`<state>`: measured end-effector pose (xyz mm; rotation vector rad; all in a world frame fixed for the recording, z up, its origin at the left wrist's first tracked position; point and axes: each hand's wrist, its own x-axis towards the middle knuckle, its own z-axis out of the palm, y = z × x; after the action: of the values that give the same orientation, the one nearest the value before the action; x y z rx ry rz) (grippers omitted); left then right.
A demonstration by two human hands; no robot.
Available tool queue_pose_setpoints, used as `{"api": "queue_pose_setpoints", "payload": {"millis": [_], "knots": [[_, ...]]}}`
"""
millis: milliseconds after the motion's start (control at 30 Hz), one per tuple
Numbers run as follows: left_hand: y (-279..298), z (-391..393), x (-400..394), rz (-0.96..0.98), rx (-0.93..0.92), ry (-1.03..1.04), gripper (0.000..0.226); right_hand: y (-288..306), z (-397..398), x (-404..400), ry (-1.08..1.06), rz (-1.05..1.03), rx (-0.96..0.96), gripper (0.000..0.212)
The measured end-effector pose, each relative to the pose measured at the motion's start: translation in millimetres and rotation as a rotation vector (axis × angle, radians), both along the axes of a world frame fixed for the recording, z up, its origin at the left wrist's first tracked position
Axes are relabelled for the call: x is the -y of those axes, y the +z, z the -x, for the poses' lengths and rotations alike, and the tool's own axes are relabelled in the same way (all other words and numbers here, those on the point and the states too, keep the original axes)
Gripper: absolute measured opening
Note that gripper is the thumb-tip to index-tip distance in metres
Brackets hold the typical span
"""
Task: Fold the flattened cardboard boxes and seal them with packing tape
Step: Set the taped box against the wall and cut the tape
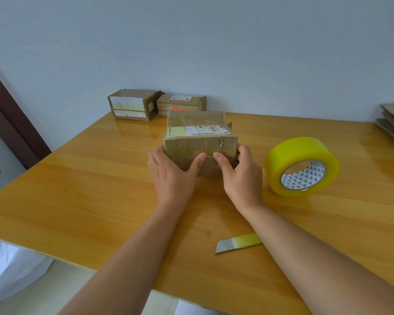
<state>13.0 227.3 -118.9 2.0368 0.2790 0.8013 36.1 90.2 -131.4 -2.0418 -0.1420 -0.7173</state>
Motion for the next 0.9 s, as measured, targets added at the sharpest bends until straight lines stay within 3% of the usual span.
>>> {"api": "queue_pose_setpoints", "payload": {"millis": [333,533,767,900], "knots": [[1.2,3.4,1.7,0.052,0.02,-0.008,0.092,2.2,3.6,0.9,-0.011,-0.004,0.025,0.046],[2.5,2.6,2.0,0.079,-0.016,0.027,0.068,0.5,3.6,-2.3,0.019,-0.025,0.031,0.061],[3.0,2.9,2.2,0.103,-0.016,0.006,0.076,-0.8,3.6,-5.9,0.005,-0.043,0.066,0.059],[2.2,3.8,2.5,0.089,-0.007,-0.011,0.076,-0.4,1.9,-7.1,0.002,-0.072,0.038,0.074]]}}
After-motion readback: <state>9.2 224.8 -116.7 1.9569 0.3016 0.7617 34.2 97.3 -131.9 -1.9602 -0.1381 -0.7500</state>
